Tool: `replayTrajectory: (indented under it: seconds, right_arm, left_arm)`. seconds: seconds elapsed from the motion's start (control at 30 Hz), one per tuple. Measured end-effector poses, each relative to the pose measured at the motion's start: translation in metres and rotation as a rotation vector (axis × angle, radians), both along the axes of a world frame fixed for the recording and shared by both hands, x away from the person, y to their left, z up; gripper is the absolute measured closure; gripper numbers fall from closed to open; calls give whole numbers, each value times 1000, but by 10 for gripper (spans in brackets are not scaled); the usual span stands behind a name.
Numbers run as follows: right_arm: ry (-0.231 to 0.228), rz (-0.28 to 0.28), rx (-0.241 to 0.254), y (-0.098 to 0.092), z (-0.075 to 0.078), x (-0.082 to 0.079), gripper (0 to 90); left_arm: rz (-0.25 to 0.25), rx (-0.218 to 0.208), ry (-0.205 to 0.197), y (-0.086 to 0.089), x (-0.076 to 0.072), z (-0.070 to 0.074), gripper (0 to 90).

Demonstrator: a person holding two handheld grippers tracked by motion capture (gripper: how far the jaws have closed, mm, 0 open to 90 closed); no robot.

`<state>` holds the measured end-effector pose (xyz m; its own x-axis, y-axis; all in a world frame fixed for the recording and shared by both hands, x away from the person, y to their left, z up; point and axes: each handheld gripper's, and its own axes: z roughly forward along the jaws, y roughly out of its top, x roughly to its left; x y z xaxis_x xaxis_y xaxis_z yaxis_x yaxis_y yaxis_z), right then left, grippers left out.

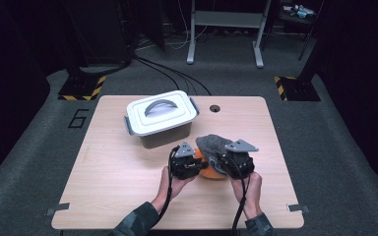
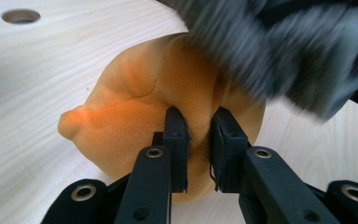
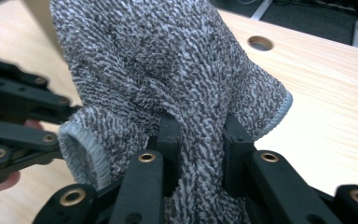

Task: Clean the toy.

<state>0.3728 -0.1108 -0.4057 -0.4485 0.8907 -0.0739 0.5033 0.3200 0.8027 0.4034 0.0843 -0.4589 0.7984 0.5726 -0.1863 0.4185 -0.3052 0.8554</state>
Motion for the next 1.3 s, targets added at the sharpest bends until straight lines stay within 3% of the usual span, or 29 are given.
replayTrajectory:
  seconds: [0.03, 0.07, 0.13, 0.17, 0.43, 0.53, 0.57, 0.6, 0.63, 0.7, 0.73, 0.77, 0.87, 1.0, 1.2, 1.3]
  right_arm:
    - [10, -11, -26, 5, -4, 2, 733]
    - [12, -12, -57, 7, -9, 5, 733]
    - [19, -22, -60, 7, -14, 9, 734]
    - [18, -50, -91, 3, -22, 16, 734]
    - [101, -140, -23, -31, -46, 32, 735]
    - [115, -144, 10, -36, -52, 37, 736]
    - [115, -147, 12, -35, -53, 37, 736]
    - [115, -147, 12, -35, -53, 37, 736]
    - [118, -155, 2, -35, -53, 38, 736]
    - [122, -150, 25, -37, -53, 41, 736]
    - [119, -151, 21, -38, -54, 42, 736]
    - [124, -148, 38, -38, -53, 43, 736]
    - [120, -163, 37, -35, -54, 43, 737]
    - [110, -154, 31, -36, -52, 43, 736]
    - [51, -136, 55, -40, -35, 31, 735]
    - [-10, -52, 38, -16, -18, 13, 734]
  left_arm:
    - [6, 22, 6, 0, 1, -4, 781]
    - [9, 20, 20, 1, 2, -7, 780]
    - [14, 18, 24, 2, 4, -9, 779]
    - [24, 0, 35, 4, 6, -11, 779]
    - [19, 4, 26, 6, 10, -17, 765]
    - [17, 5, 24, 6, 11, -16, 680]
    - [-14, -2, -14, 7, 10, -14, 600]
    - [-14, -2, -14, 7, 10, -14, 523]
    - [-26, 63, -101, 8, 6, -13, 459]
    - [-51, 88, -114, 8, 7, -15, 376]
    - [-51, 88, -114, 8, 7, -15, 378]
    - [-54, 117, -134, 6, 8, -19, 418]
    - [-48, 104, -143, 3, 10, -22, 580]
    - [-12, 91, -147, 1, 9, -23, 704]
    - [34, 60, -89, 4, 12, -20, 771]
    - [44, 45, -49, 6, 15, -18, 777]
